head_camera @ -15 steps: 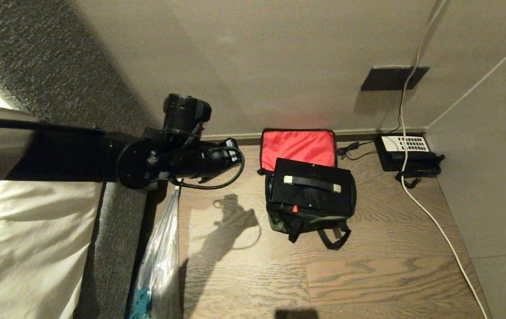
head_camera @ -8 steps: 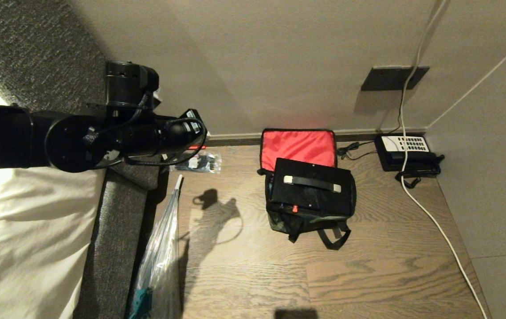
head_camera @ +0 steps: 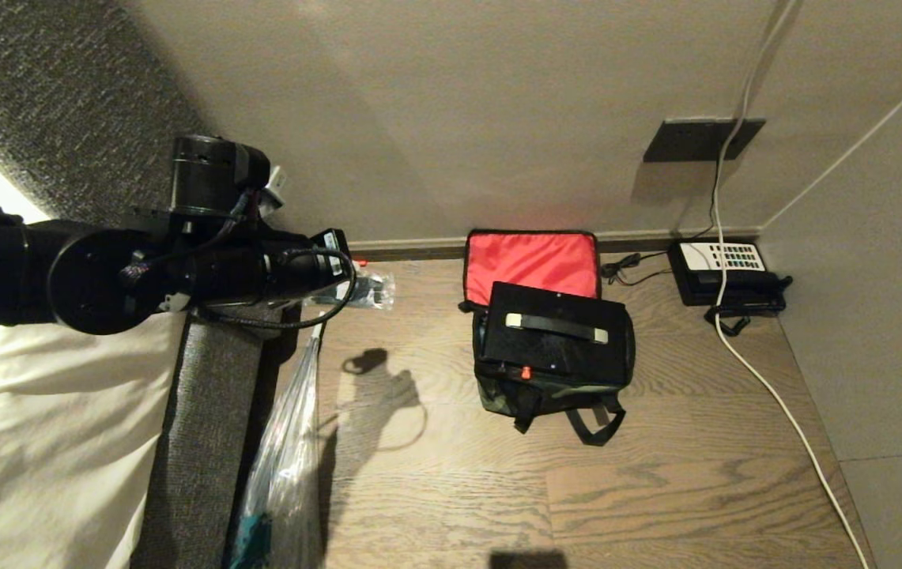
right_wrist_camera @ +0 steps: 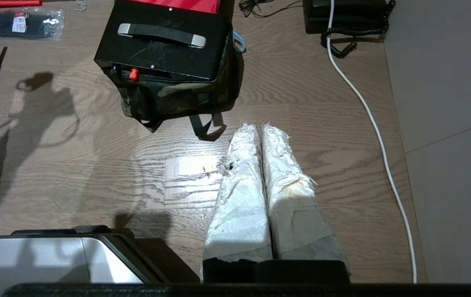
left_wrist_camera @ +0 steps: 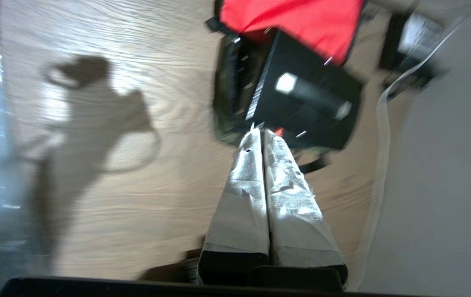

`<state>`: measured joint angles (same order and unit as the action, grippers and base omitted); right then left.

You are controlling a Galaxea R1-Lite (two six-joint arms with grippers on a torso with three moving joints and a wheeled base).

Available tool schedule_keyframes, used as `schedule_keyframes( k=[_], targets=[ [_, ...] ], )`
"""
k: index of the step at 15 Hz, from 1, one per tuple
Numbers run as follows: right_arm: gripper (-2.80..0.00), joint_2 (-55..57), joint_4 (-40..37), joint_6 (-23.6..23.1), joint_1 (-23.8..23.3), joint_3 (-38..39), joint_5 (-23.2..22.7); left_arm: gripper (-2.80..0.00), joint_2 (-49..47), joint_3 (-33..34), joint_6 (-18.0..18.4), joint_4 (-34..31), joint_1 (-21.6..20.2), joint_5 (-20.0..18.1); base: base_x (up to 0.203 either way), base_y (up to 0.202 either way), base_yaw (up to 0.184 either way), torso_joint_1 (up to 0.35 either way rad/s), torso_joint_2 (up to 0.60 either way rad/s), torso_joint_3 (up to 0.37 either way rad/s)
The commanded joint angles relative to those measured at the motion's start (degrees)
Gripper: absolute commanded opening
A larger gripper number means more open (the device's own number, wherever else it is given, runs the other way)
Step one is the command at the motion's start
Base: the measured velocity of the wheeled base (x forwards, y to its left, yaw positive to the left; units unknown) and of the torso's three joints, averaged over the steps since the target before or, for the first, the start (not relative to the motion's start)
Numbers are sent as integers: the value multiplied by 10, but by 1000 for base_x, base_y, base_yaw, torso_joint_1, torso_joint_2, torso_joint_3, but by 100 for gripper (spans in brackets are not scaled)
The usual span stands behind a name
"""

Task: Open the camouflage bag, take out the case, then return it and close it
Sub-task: Close the top of the storage box

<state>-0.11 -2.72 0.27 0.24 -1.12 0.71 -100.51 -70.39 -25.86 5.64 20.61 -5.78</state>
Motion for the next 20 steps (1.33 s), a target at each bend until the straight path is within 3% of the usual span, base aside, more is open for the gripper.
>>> schedule_keyframes(
  k=[1, 11, 16, 20],
  targets=[
    [-280, -13, 0, 0, 0, 0, 0, -280, 19, 39, 8, 2, 3, -3, 0, 0, 0, 0, 0, 0],
    [-280, -13, 0, 0, 0, 1, 0, -280, 1, 29, 9, 1, 5, -5, 0, 0, 0, 0, 0, 0],
    [-280, -13, 0, 0, 0, 0, 0, -280, -14, 13, 6, 1, 5, -5, 158, 0, 1, 4, 1, 4],
    [-280, -13, 0, 0, 0, 0, 0, -280, -19, 16, 5, -1, 11, -3, 14, 0, -1, -1, 0, 0]
  ],
)
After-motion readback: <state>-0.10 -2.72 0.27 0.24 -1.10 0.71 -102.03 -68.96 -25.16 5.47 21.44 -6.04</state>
